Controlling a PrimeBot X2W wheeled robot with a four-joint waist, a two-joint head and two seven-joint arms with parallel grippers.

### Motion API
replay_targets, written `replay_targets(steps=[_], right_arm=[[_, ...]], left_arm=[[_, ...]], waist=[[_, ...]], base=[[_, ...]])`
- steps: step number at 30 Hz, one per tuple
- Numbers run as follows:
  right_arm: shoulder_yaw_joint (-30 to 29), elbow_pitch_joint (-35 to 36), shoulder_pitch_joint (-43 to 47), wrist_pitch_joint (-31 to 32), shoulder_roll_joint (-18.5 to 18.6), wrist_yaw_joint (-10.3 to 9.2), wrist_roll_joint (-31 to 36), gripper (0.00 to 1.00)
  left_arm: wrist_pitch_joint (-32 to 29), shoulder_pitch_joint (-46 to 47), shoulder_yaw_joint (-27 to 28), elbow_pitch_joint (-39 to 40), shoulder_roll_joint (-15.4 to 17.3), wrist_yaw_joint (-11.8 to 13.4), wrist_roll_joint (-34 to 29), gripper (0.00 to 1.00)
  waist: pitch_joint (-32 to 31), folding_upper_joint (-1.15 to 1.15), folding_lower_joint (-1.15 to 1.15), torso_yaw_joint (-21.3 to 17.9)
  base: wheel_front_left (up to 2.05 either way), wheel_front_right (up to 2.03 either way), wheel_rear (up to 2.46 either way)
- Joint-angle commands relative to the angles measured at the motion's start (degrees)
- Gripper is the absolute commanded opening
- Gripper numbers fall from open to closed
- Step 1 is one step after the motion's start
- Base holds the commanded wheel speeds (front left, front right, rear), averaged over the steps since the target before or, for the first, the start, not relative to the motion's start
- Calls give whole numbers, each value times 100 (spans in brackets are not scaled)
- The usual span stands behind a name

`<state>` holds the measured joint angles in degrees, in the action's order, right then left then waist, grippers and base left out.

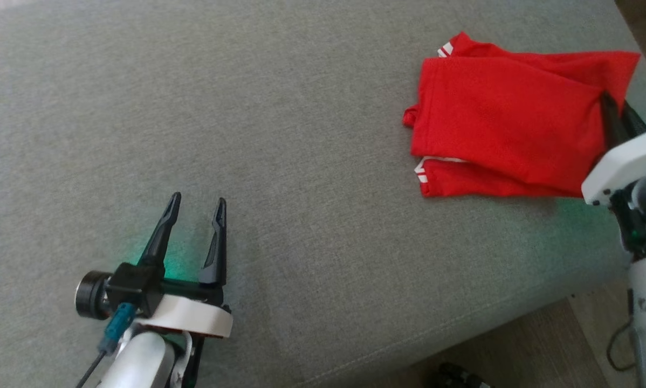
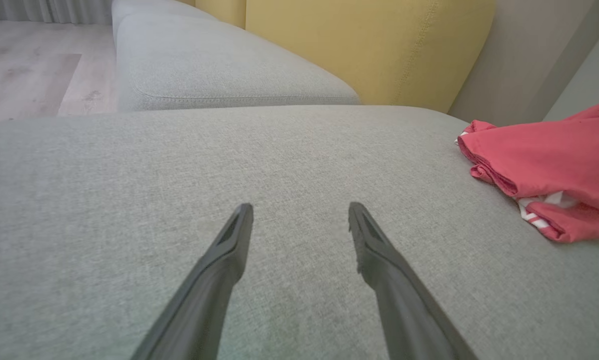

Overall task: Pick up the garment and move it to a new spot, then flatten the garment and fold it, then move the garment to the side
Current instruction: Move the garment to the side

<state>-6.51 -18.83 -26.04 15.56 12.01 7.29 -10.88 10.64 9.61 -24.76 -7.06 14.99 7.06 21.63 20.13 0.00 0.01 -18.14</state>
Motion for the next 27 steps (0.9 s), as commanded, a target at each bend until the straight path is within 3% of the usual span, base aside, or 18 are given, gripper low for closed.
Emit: replay_targets(steps=[1, 11, 17, 22, 23, 24, 27], right_arm=[[99, 166, -351, -92, 54, 20, 45, 0], [190, -736, -1245, -232, 693, 20, 401, 0], [-101, -1222, -1641, -288, 1158, 20, 654, 0], [-389, -1445, -1830, -395, 1311, 20, 859, 0], [-500, -1501, -1879, -460, 1339, 20, 954, 38], [-563, -1578, -1932, -550, 1366, 20, 1039, 100], [-717, -1798, -2043, -908, 1348, 20, 1255, 100]], left_arm=[[-12, 167, 133, 188, 105, 11, -36, 100], [-10, 192, 161, 253, 168, 81, -28, 100], [-12, 136, 193, 342, 231, 135, -14, 100], [-16, 138, 182, 395, 260, 139, -13, 100], [-17, 146, 178, 405, 263, 141, -15, 100], [-15, 155, 168, 410, 259, 146, -20, 100], [-12, 182, 134, 397, 239, 147, -24, 100]], waist=[[24, 0, -1, 2], [115, 0, -1, 623], [247, 0, -1, 960], [342, 0, -1, 1073], [366, 0, -1, 1090], [384, 0, -1, 1103], [402, 0, -1, 1128]], base=[[0, 0, 0], [0, 0, 0], [0, 0, 0], [0, 0, 0], [0, 0, 0], [0, 0, 0], [0, 0, 0]])
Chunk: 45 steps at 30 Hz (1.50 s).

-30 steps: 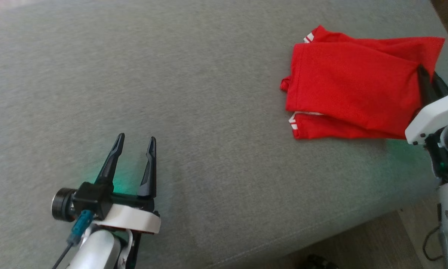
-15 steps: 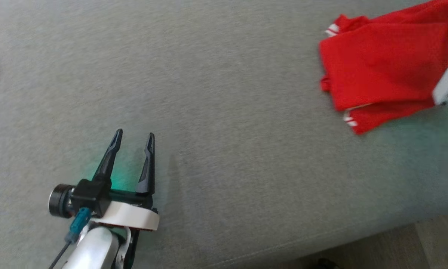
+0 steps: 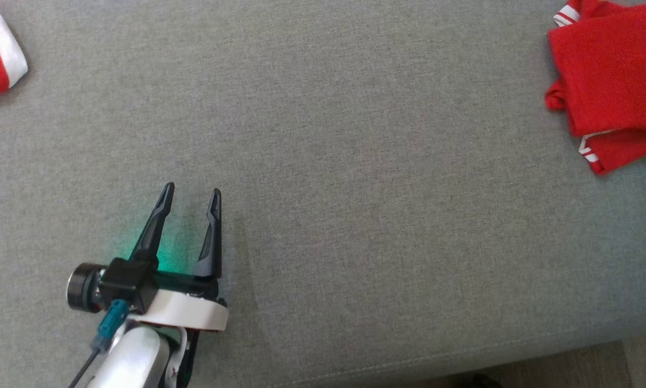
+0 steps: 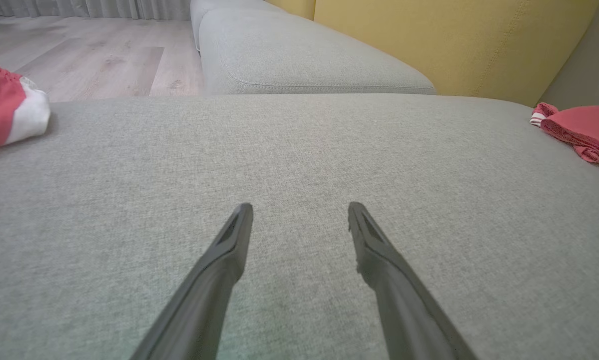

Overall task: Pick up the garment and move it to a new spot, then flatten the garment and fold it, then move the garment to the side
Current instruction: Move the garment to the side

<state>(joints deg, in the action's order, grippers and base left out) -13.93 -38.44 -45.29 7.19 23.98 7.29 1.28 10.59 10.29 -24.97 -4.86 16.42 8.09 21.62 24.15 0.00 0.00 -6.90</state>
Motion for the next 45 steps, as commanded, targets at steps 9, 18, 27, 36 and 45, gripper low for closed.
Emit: replay_targets(steps=[9, 18, 27, 36, 45], right_arm=[[191, -185, -243, -755, -333, 20, 203, 100], [961, -24, 96, -1135, -849, 20, -192, 100], [1508, 347, 1218, -1311, -1562, 20, -652, 100], [1733, 1224, 2652, -1316, -2024, 20, -665, 100], [1795, 2243, 4022, -1378, -2107, 20, -858, 100]], left_arm=[[37, 147, 131, 96, 61, 56, 27, 100], [204, 18, 234, -148, -56, 78, 241, 100], [394, -555, 631, -475, -176, 149, 581, 100], [435, -1179, 916, -623, -328, 155, 731, 100], [440, -1609, 1045, -549, -472, 95, 645, 100]], waist=[[-152, 0, 0, -56], [-824, 0, 0, -4], [-1754, 0, 0, 112], [-2280, 0, 0, 292], [-2564, 0, 0, 634]], base=[[0, 0, 0], [0, 0, 0], [0, 0, 0], [0, 0, 0], [0, 0, 0]])
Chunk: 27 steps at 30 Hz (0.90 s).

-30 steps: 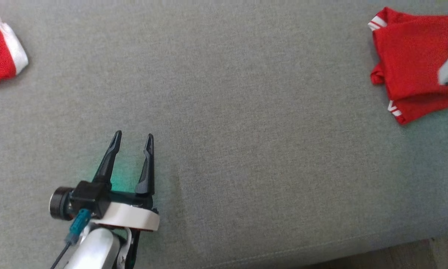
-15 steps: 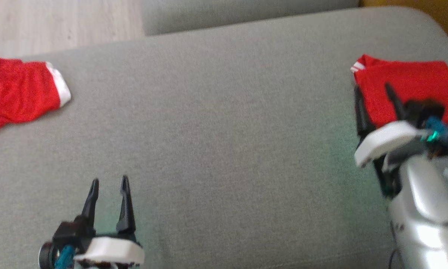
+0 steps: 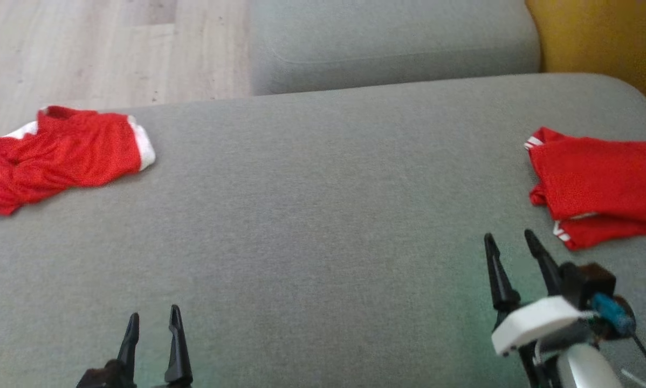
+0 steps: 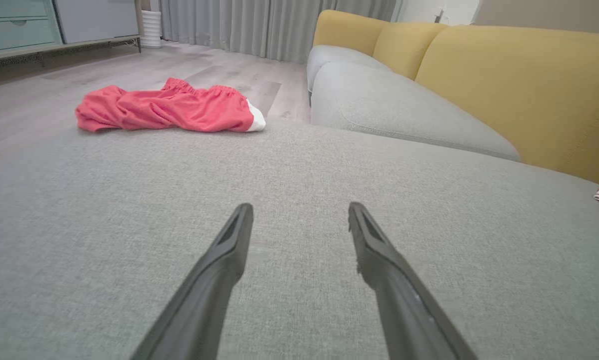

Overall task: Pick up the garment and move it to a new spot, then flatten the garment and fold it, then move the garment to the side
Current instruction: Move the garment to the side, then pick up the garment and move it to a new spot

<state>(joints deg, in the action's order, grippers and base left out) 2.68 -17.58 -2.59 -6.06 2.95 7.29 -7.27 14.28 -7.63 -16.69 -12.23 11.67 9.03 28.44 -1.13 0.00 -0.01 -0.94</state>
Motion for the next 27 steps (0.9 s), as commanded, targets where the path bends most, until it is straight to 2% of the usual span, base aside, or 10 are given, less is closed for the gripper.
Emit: replay_targets(steps=[1, 9, 27], right_arm=[[151, 240, -128, -69, -5, 20, -58, 100], [300, 539, 455, -212, -6, 20, -293, 100], [371, 568, 471, -221, -7, 20, -359, 100]], left_arm=[[71, 158, 226, 192, -6, -3, -51, 100], [71, -15, 220, 223, -62, -14, -94, 100], [41, 54, 118, 197, -33, -7, -88, 100]], waist=[[-54, 0, 1, 68], [-142, 0, 1, 212], [-83, 0, 1, 330]], base=[[0, 0, 0], [0, 0, 0], [0, 0, 0]])
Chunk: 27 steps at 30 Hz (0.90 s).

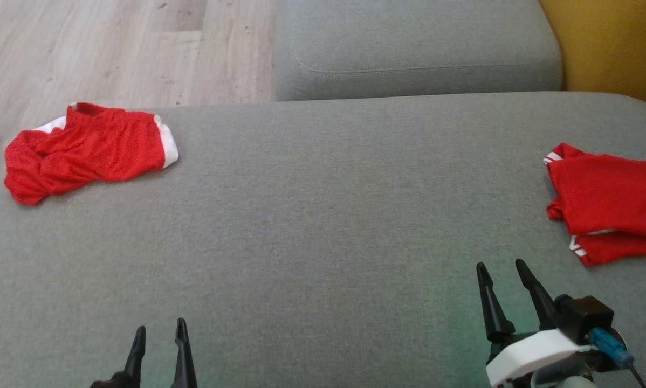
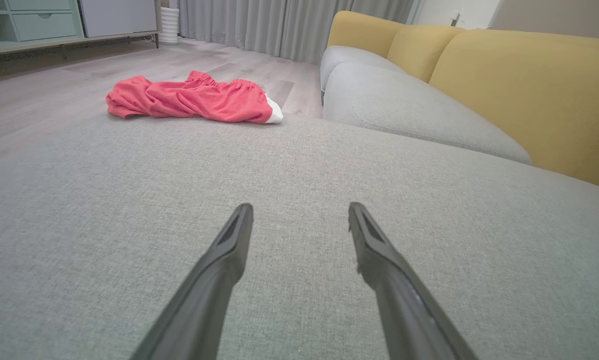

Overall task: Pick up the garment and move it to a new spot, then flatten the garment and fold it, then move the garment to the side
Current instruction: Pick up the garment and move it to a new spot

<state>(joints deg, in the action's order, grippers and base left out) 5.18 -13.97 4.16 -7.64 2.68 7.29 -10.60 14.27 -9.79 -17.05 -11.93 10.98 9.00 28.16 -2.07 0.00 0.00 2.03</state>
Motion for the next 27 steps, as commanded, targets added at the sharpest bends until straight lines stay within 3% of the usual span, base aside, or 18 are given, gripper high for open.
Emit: replay_targets(steps=[1, 9, 20, 27], right_arm=[[115, 221, -196, -59, 21, 20, -27, 100], [106, 274, -141, -65, 21, 20, -57, 100], [184, 302, -116, -100, 20, 20, -139, 100], [371, 216, -124, -152, 20, 20, -253, 100]], left_arm=[[41, 279, 150, 169, 41, -6, -61, 100], [31, 340, 125, 201, 83, -9, -87, 100], [-24, 289, 161, 391, 210, 94, -119, 100], [-80, 200, 205, 521, 322, 153, -110, 100]], waist=[[21, 0, 0, 71], [82, 0, 0, 640], [102, 0, 0, 2082], [-10, 0, 0, 2644]], base=[[0, 0, 0], [0, 0, 0], [0, 0, 0], [0, 0, 0]])
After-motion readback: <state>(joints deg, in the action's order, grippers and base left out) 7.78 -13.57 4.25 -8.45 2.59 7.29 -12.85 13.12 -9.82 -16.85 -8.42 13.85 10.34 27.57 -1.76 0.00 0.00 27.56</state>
